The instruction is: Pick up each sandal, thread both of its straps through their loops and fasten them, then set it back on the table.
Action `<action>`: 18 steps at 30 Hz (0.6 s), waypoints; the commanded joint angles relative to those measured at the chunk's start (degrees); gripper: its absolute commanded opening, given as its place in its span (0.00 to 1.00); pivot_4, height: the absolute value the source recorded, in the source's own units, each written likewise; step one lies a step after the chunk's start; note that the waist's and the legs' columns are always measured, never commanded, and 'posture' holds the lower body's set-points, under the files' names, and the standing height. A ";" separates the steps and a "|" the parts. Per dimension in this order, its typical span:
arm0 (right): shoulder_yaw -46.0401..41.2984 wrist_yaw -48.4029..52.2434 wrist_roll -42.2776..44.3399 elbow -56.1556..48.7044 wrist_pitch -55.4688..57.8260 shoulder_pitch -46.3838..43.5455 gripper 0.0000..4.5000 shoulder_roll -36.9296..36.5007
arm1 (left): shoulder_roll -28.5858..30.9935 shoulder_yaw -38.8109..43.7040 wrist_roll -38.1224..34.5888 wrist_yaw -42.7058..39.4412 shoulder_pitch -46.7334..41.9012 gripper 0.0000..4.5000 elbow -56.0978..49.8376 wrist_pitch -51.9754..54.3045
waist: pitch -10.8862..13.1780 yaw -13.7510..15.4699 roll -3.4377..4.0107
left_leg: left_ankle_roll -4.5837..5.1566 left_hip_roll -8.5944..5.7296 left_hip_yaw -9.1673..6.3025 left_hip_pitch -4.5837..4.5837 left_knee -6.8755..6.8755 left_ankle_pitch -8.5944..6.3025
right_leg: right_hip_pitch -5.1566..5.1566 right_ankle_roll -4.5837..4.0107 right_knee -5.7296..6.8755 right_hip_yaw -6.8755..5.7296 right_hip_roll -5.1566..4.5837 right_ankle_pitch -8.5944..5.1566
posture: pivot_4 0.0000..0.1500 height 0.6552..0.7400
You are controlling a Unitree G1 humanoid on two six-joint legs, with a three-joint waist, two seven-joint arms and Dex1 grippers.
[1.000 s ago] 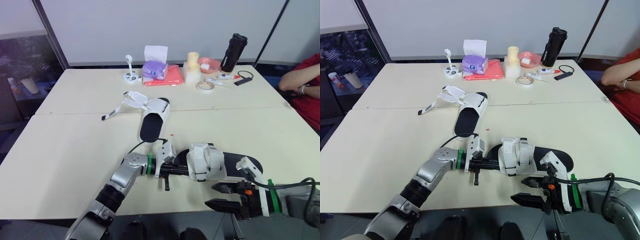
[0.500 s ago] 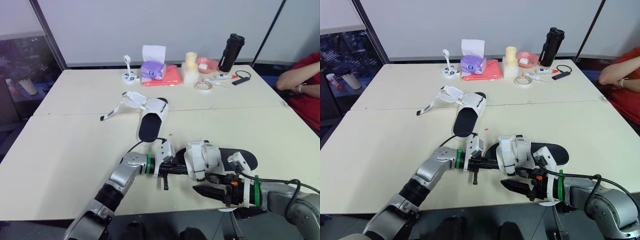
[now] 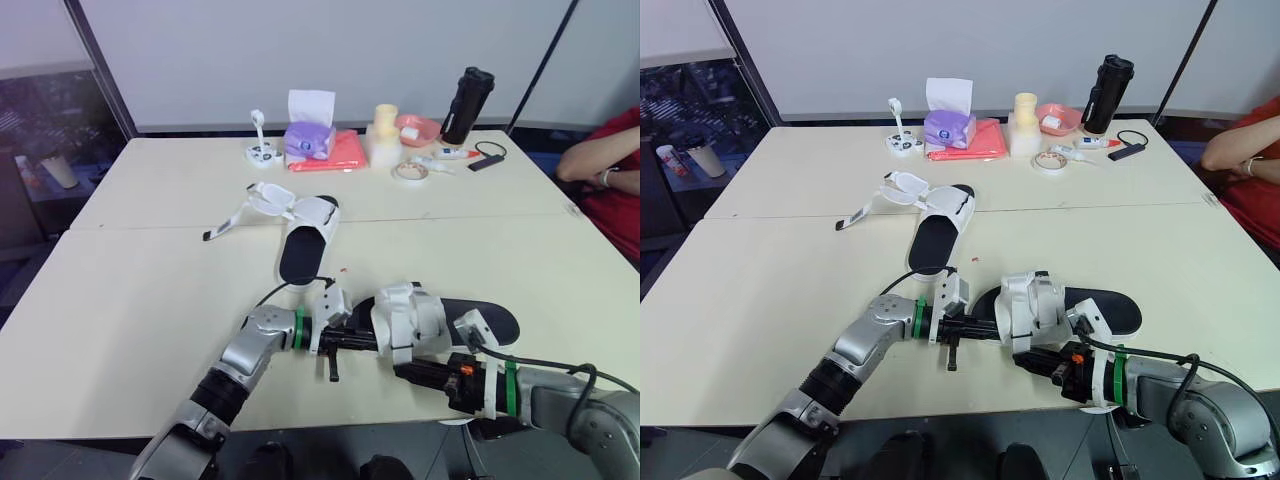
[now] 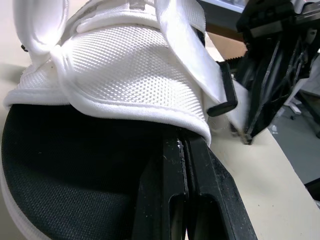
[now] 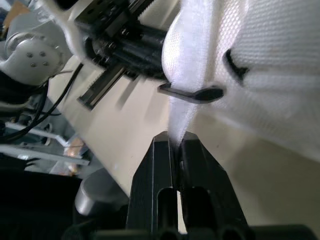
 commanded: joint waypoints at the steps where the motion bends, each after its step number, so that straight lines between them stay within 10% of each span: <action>1: -0.45 5.86 2.90 -5.75 0.49 5.05 0.02 -4.35 | 1.15 -2.34 3.81 0.91 1.94 0.00 4.74 2.11 | 0.01 0.13 -0.04 | 0.03 0.00 0.00 0.00 -0.01 -0.02 | 0.01 0.07 -0.01 -0.01 0.00 0.01 | 1.00 1.00; 10: -2.35 10.18 4.33 -8.28 -1.87 8.16 0.02 -9.27 | 1.06 -2.60 4.00 0.40 1.17 0.00 5.99 1.45 | 0.00 -0.02 -0.07 | 0.06 -0.01 0.02 0.02 -0.02 -0.04 | 0.06 0.17 -0.09 -0.02 0.03 0.02 | 1.00 1.00; 18: -7.39 0.04 25.93 -0.85 -0.59 -7.75 0.02 -2.64 | 0.60 -2.74 4.07 0.44 0.66 0.00 6.88 1.07 | 0.02 0.01 -0.10 | 0.08 0.00 0.01 0.03 0.03 -0.05 | 0.11 0.18 -0.09 -0.02 0.04 0.03 | 1.00 1.00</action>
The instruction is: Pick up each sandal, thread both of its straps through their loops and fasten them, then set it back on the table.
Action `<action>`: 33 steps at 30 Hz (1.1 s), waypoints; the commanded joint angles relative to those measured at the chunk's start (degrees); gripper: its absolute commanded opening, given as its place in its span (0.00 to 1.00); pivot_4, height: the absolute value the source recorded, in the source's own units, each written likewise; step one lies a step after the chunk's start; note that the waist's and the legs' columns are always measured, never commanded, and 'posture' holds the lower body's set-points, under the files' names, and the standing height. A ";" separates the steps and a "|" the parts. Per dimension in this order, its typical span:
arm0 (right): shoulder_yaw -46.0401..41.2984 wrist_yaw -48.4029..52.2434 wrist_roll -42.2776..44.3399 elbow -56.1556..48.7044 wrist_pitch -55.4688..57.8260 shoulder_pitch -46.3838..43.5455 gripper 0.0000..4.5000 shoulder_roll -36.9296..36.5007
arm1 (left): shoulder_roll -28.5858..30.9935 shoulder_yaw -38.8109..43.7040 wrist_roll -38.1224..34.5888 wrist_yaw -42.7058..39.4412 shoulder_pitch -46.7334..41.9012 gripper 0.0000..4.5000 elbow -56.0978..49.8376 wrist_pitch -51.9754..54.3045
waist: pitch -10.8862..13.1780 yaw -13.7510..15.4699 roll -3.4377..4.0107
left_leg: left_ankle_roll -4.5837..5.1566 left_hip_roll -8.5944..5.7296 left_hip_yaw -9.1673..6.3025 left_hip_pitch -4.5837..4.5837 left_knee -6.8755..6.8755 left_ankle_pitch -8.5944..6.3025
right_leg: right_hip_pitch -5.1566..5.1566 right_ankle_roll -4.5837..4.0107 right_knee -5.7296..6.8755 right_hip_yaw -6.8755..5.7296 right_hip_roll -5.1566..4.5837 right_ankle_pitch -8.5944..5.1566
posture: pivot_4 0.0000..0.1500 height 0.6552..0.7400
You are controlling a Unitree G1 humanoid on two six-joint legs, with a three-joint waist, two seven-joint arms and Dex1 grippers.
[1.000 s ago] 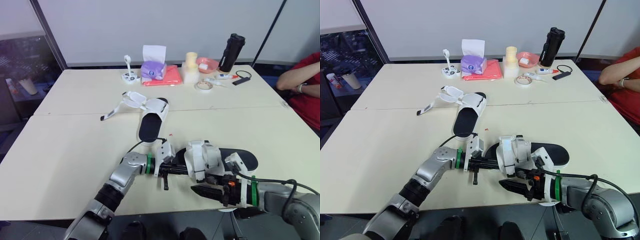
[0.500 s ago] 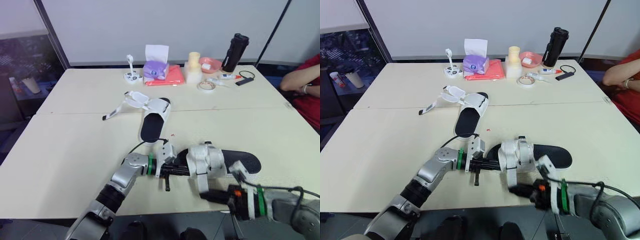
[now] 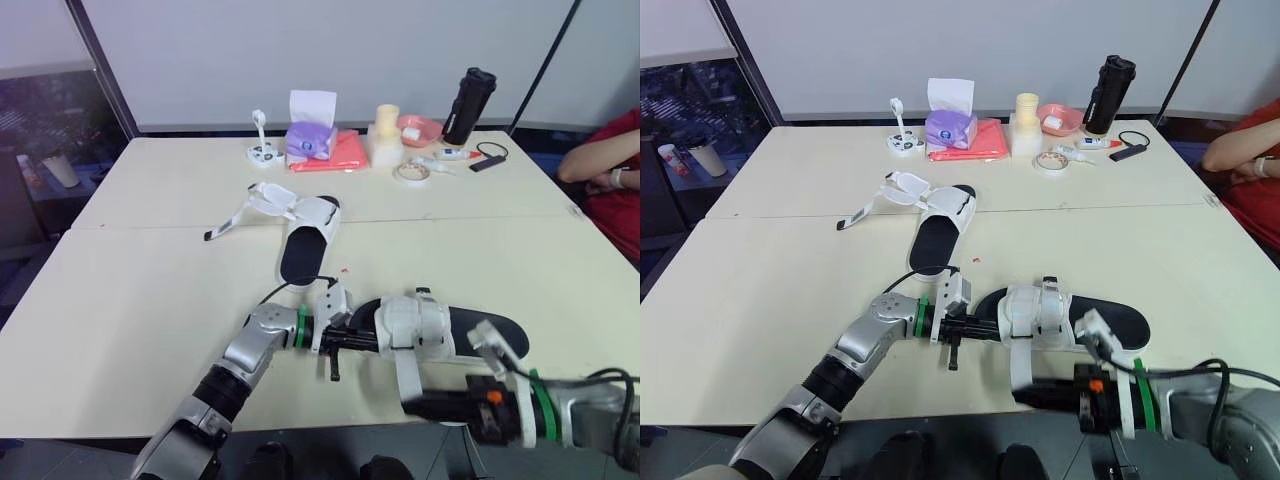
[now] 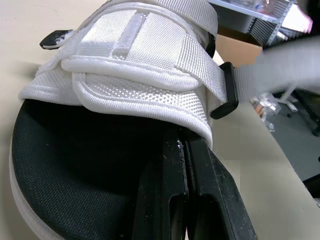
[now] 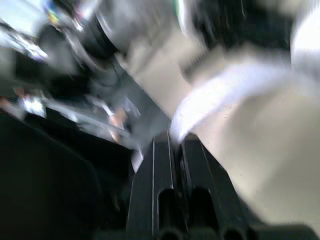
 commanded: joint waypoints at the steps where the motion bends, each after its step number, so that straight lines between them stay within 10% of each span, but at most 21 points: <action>1: -1.82 -6.63 12.12 4.04 -0.68 -6.72 0.02 3.46 | 0.66 -2.30 4.07 1.27 2.02 0.00 5.15 1.49 | 0.02 0.04 -0.04 | 0.00 0.00 0.00 0.00 0.00 0.00 | 0.00 -0.01 0.00 0.00 -0.01 0.00 | 1.00 1.00; 13: -0.46 -25.85 13.67 20.30 -0.97 -16.92 0.02 14.59 | 0.74 -1.21 3.92 2.76 2.84 0.00 4.45 2.03 | -0.03 -0.37 0.07 | 0.06 0.02 0.02 0.03 0.00 0.03 | -0.10 -0.20 0.11 0.06 -0.05 -0.02 | 1.00 1.00; 21: -1.88 -23.60 16.66 17.51 2.01 -18.80 0.91 9.91 | 1.00 -1.22 3.96 2.64 2.70 0.00 4.53 1.94 | -0.05 -0.26 0.11 | 0.11 0.02 0.03 0.02 -0.02 0.07 | -0.10 -0.23 0.10 0.09 -0.06 0.00 | 1.00 1.00; 25: -2.67 -19.67 13.25 15.98 0.71 -24.00 0.91 4.30 | 1.10 -1.22 3.93 2.27 2.45 0.00 4.87 1.87 | -0.05 -0.34 0.11 | 0.12 0.00 0.06 0.00 -0.03 0.07 | -0.13 -0.22 0.09 0.09 -0.09 0.00 | 1.00 1.00; 33: 18.98 -1.47 -21.91 21.76 -15.24 -34.53 0.91 -4.39 | 0.01 -1.55 4.25 2.09 1.02 0.00 6.92 1.04 | -0.05 -0.22 0.10 | 0.11 -0.02 0.06 0.01 -0.04 0.07 | -0.30 -0.20 -0.05 -0.01 -0.06 -0.01 | 1.00 1.00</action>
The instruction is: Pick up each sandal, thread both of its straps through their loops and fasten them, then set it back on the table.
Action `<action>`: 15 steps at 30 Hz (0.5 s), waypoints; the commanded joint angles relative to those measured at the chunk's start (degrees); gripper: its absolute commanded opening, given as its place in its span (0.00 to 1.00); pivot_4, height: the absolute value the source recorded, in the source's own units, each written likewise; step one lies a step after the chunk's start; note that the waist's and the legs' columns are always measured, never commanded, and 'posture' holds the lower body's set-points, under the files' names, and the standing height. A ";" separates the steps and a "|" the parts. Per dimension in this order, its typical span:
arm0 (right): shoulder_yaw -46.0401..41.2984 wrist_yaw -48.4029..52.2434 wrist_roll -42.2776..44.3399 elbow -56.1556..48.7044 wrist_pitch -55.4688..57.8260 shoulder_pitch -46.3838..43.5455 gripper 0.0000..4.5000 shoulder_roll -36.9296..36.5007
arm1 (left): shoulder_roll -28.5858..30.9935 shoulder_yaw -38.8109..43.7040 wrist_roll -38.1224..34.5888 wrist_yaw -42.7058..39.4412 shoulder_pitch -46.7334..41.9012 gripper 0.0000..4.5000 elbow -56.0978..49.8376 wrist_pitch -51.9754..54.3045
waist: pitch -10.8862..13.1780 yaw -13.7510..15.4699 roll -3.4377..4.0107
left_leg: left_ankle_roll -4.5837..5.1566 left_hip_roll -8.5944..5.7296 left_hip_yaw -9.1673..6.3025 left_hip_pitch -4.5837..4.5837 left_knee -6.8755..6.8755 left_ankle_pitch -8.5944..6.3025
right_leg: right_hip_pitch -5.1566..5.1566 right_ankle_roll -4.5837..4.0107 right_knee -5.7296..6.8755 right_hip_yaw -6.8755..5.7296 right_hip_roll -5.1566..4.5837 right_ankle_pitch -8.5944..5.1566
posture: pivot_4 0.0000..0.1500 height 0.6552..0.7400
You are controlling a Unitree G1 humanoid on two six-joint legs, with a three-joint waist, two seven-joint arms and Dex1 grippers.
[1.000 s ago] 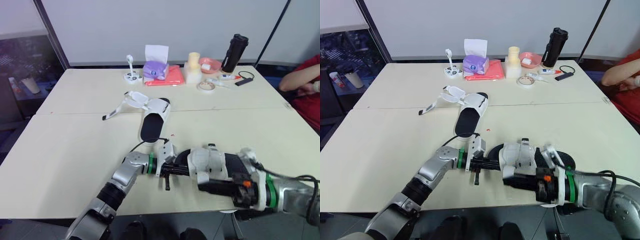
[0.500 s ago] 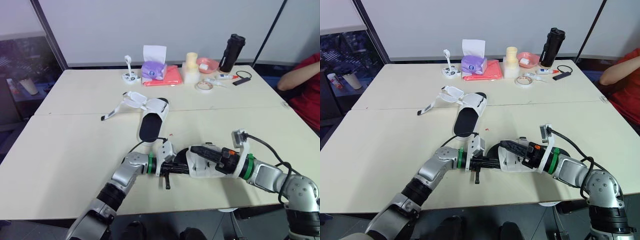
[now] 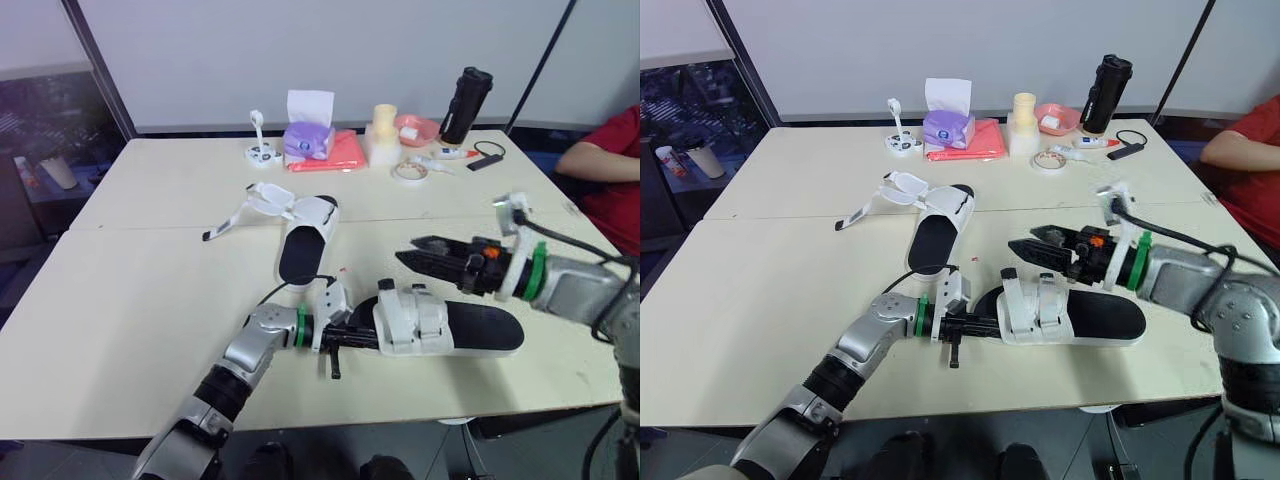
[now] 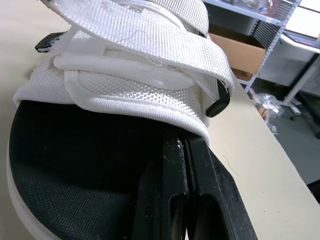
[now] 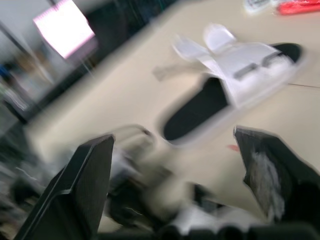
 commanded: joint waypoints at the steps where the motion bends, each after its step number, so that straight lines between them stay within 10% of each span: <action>1: 6.54 9.22 -9.10 4.45 -5.39 -2.11 0.91 0.58 | 0.48 -2.01 4.30 1.59 1.14 0.00 6.27 1.13 | 0.01 0.11 -0.01 | 0.00 -0.02 0.00 0.00 0.00 0.00 | 0.02 0.04 -0.01 0.00 -0.01 0.02 | 1.00 1.00; 8: 11.01 18.63 -16.31 14.81 -6.54 -7.67 0.86 4.76 | 0.42 -1.11 4.20 2.76 1.65 0.00 6.21 0.92 | 0.02 0.04 0.00 | 0.01 -0.13 0.00 -0.03 0.05 0.01 | 0.18 0.17 0.04 0.04 -0.14 0.10 | 1.00 1.00; 15: 10.65 24.12 -17.56 16.16 -2.43 -9.21 0.14 5.70 | 0.84 -0.46 4.07 3.47 2.77 0.00 5.13 1.34 | 0.02 -0.04 0.00 | 0.00 -0.13 0.00 -0.02 0.04 0.01 | 0.19 0.17 0.06 0.04 -0.16 0.10 | 1.00 1.00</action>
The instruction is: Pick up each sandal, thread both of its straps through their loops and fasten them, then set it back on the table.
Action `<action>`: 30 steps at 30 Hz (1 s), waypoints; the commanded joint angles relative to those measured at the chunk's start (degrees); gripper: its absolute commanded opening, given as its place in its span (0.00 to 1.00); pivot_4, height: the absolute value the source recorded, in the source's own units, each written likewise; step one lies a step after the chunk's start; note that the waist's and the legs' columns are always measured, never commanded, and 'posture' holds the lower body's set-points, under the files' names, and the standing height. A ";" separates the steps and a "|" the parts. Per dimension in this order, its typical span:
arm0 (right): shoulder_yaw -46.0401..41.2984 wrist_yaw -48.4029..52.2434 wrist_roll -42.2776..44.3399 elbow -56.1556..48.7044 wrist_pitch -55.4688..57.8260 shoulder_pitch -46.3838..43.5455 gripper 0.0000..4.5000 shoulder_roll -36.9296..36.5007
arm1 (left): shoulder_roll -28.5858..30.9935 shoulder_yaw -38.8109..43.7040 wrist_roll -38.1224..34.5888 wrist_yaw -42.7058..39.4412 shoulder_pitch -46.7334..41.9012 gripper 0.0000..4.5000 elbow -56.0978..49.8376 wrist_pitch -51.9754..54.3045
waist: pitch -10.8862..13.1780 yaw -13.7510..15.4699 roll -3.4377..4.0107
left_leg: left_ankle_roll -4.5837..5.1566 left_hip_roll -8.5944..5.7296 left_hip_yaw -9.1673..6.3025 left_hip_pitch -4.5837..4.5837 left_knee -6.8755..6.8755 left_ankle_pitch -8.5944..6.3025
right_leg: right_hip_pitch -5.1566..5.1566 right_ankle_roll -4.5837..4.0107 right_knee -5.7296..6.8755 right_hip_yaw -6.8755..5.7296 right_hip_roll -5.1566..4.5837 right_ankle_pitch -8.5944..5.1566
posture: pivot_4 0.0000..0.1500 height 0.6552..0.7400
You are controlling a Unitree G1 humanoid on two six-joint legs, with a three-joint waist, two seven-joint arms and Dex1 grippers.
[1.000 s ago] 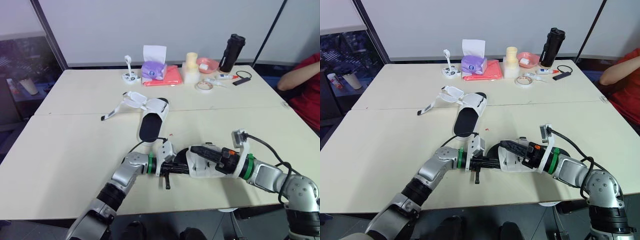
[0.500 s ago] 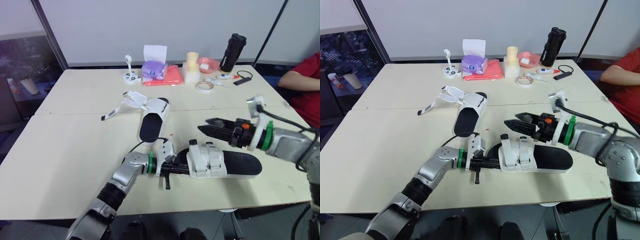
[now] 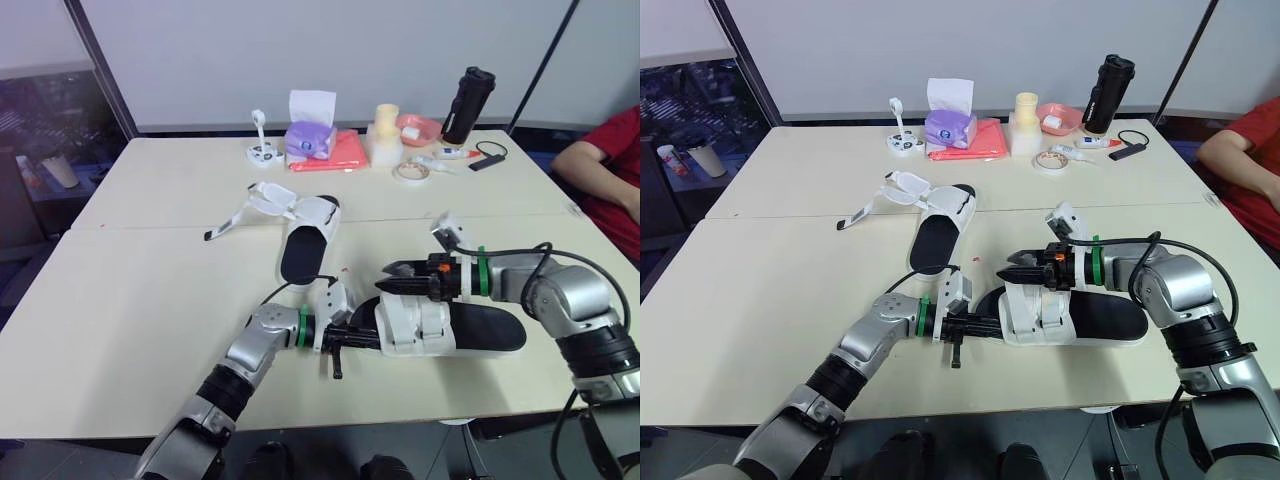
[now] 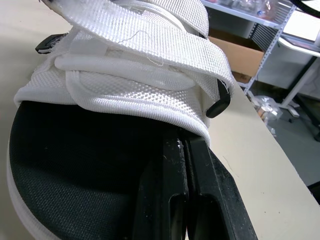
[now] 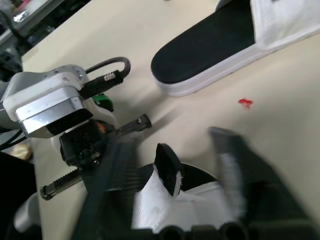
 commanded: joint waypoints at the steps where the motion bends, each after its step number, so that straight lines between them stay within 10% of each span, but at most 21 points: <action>1: -0.82 2.79 -0.67 -1.87 1.39 -0.78 0.02 -1.00 | 1.40 -1.00 4.09 3.41 2.43 0.00 4.38 2.43 | 0.00 -0.01 0.00 | 0.00 0.00 0.00 0.00 0.00 0.00 | 0.00 0.00 0.00 0.00 0.00 0.00 | 1.00 1.00; 13: -13.08 1.77 7.78 -4.00 7.59 -2.08 0.01 1.97 | 1.36 -1.38 4.29 2.77 2.13 0.00 4.81 2.14 | 0.01 -0.06 0.01 | 0.00 0.01 0.00 0.00 0.00 0.00 | -0.01 -0.01 0.02 0.00 -0.01 0.00 | 1.00 1.00; 30: 1.83 -4.26 -16.04 4.74 -0.80 -1.10 0.01 2.09 | 1.00 -1.55 4.46 3.06 1.60 0.00 5.68 1.60 | -0.01 -0.08 0.02 | -0.01 -0.02 0.02 0.11 0.00 0.00 | -0.11 -0.03 0.07 0.01 -0.01 0.00 | 1.00 1.00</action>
